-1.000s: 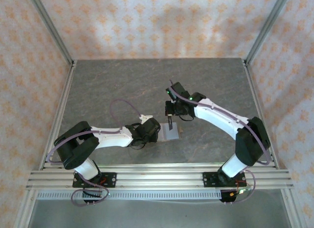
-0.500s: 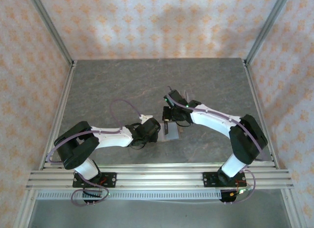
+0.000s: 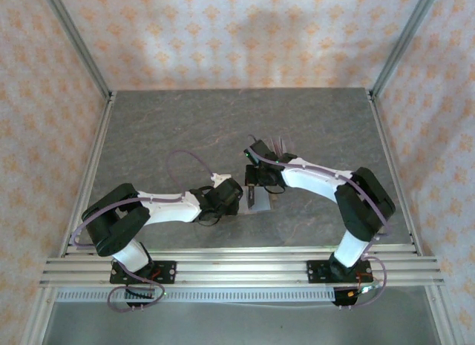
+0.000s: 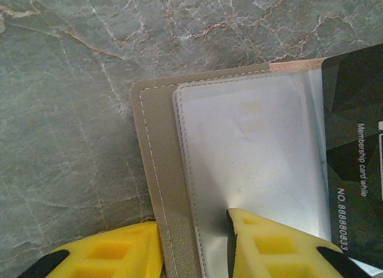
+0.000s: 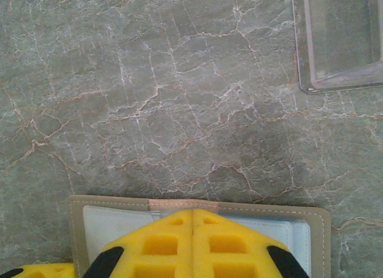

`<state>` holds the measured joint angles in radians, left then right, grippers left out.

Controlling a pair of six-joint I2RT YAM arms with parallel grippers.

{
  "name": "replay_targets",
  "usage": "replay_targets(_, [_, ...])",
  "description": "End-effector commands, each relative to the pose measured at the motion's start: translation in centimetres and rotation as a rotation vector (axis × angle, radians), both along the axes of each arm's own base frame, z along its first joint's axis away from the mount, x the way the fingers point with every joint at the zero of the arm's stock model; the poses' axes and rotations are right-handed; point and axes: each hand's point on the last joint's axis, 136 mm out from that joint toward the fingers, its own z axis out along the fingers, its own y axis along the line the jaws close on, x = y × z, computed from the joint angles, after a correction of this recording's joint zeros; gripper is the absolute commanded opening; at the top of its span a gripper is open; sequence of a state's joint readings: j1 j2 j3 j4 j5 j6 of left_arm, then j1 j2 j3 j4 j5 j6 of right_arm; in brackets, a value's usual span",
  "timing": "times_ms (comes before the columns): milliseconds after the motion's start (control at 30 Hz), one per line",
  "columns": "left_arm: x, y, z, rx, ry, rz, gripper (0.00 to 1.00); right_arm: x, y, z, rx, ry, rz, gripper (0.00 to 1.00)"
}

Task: Put the credit cards into the card holder
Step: Insert the credit card into the card slot.

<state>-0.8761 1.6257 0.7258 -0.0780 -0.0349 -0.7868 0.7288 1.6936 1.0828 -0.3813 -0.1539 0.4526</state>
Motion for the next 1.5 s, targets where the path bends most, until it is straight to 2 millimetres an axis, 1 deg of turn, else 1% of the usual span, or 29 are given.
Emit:
replay_targets(0, [-1.2,0.4,-4.1,0.023,0.098,-0.006,0.33,0.3,0.3,0.0,-0.011,-0.006,-0.008,0.0])
replay_targets(133, [-1.2,0.3,-4.1,0.025,0.1,-0.007,0.33,0.0,0.7,0.1,0.022,0.009,-0.011,0.15])
replay_targets(267, [-1.2,0.4,-4.1,0.026,0.099,-0.005,0.33,-0.3,1.2,0.0,0.06,0.028,-0.009,0.25])
replay_targets(467, [-1.2,0.4,-4.1,0.024,0.097,-0.005,0.33,-1.2,1.4,-0.1,0.101,0.053,-0.013,0.27])
replay_targets(533, [-1.2,0.4,-4.1,0.025,0.098,-0.005,0.33,-1.6,1.3,-0.2,0.106,0.062,-0.01,0.26])
replay_targets(733, [-1.2,0.4,-4.1,0.024,0.097,-0.006,0.32,-2.9,0.2,-0.5,0.078,0.07,-0.021,0.22])
replay_targets(933, [-1.2,0.4,-4.1,0.024,0.098,-0.006,0.32,-4.1,-0.2,0.1,0.078,0.065,-0.018,0.18])
replay_targets(1067, [-1.2,0.4,-4.1,0.024,0.098,-0.004,0.33,-4.8,-0.4,-0.2,0.08,0.079,-0.016,0.15])
replay_targets(1233, [-1.2,0.4,-4.0,0.026,0.097,-0.005,0.32,-5.2,-0.7,-0.9,0.065,0.093,-0.014,0.14])
replay_targets(1333, [-1.2,0.4,-4.0,0.026,0.098,-0.004,0.32,-5.1,-0.7,-0.9,0.064,0.09,-0.014,0.1])
replay_targets(1433, [-1.2,0.4,-3.8,0.026,0.099,-0.006,0.33,-5.1,-0.7,-0.4,0.073,0.08,-0.012,0.01])
replay_targets(1467, [-1.2,0.3,-3.7,0.026,0.101,-0.009,0.33,-5.0,-0.6,-0.1,0.081,0.071,-0.011,0.0])
